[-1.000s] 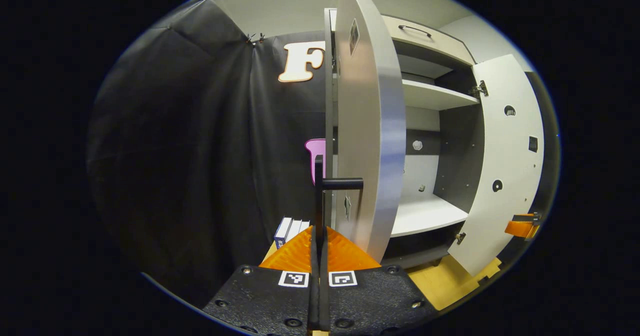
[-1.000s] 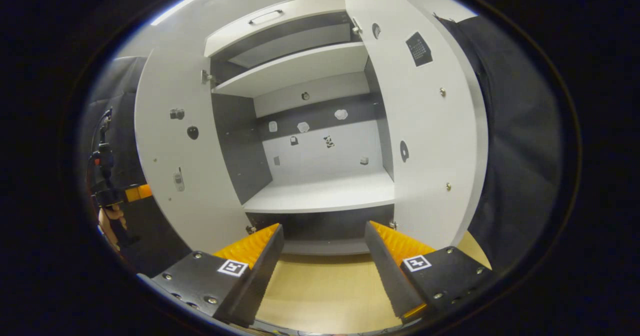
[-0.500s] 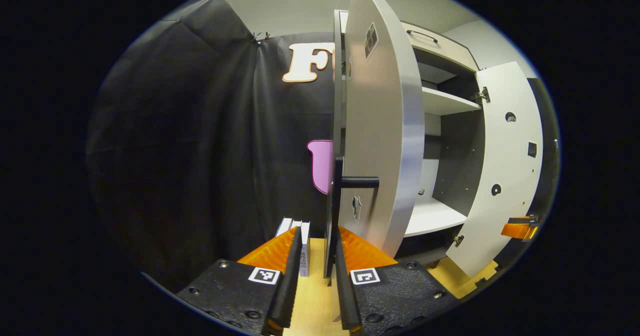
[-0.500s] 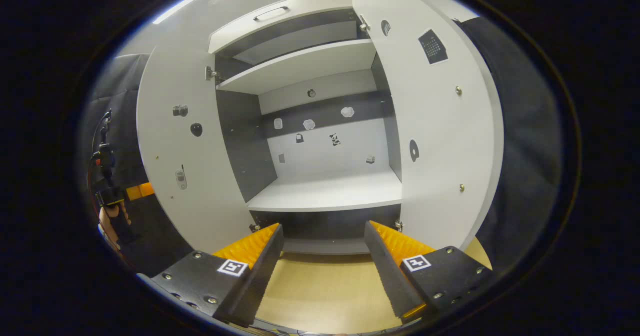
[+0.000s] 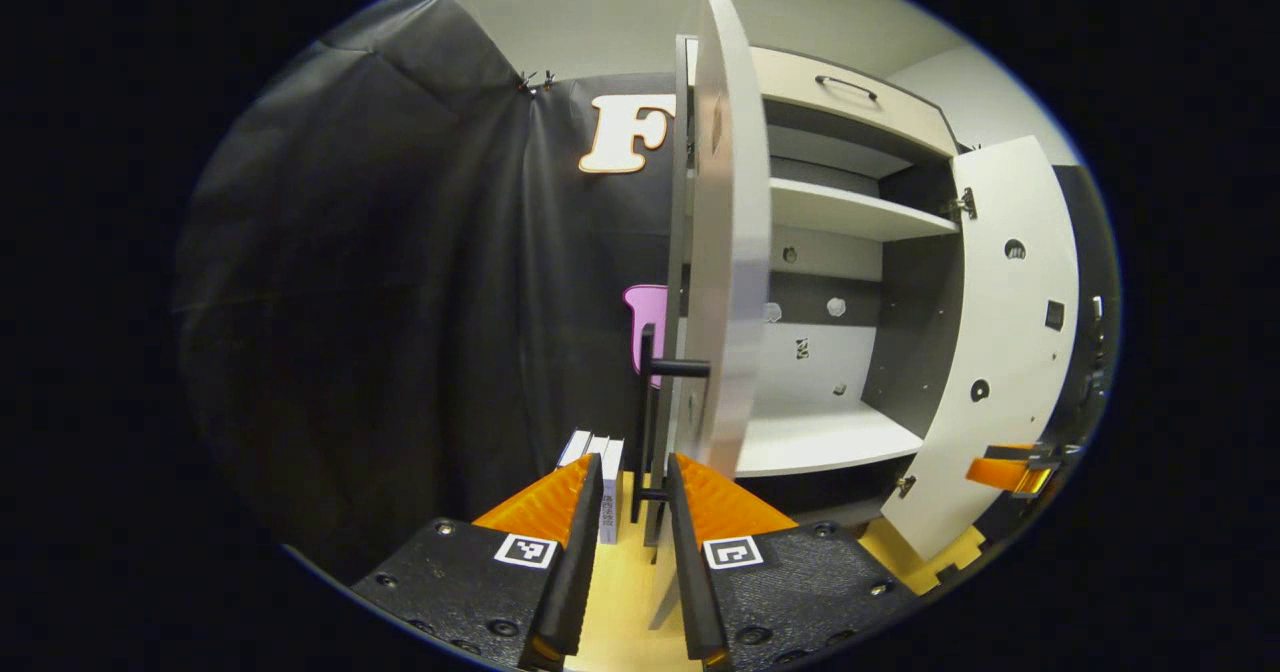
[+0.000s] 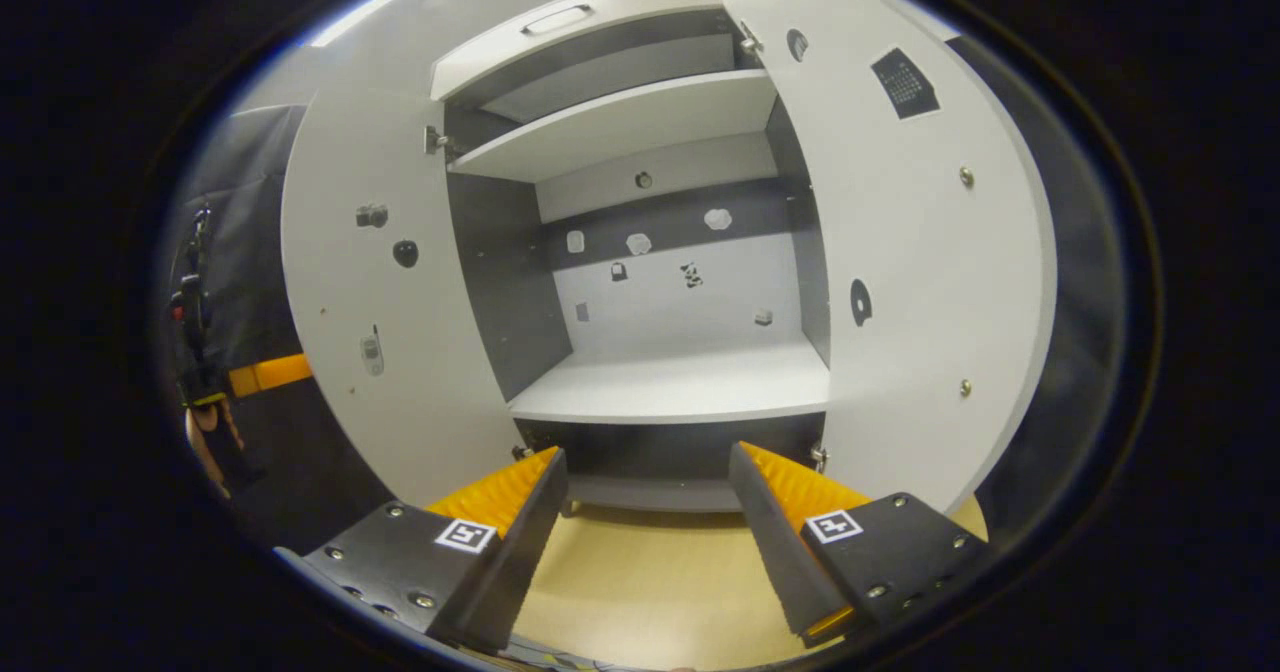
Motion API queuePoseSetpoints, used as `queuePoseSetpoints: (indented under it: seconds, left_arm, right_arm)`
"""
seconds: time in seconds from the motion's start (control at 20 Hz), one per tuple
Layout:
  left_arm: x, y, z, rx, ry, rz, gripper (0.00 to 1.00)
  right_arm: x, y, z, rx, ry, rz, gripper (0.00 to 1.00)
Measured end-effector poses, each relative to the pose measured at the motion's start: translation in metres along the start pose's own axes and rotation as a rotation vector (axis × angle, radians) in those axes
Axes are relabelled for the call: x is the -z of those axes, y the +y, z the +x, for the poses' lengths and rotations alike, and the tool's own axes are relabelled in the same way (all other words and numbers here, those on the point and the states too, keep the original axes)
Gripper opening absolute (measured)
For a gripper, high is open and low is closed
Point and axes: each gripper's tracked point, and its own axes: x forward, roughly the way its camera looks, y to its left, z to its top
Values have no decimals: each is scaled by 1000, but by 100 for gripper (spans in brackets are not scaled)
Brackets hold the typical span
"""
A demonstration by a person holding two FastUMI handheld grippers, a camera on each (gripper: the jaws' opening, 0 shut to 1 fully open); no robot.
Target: Open the right door of the double-door shoe cabinet with the right hand, and open the left door with the left hand.
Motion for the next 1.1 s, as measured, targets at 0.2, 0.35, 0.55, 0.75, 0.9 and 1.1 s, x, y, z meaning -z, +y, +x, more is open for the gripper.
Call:
queuePoseSetpoints:
  seconds: [0.2,0.35,0.55,0.75,0.9,1.1]
  left_arm:
    - [-29,-30,-15,22,-43,43,39]
    - [-51,-79,-22,107,-92,59,39]
    - [-76,-143,-11,245,-160,57,39]
    - [-80,-179,5,281,-163,76,39]
    - [-84,-204,12,290,-180,138,49]
    - [-83,-232,8,321,-193,165,97]
  right_arm:
    - [-13,3,1,1,-21,-24,97]
    - [-32,5,-4,21,-59,-45,97]
    - [-72,5,-11,80,-110,-108,97]
    - [-118,13,-22,117,-180,-113,98]
    - [-145,22,-34,100,-242,-47,98]
    - [-168,20,-54,103,-312,2,98]
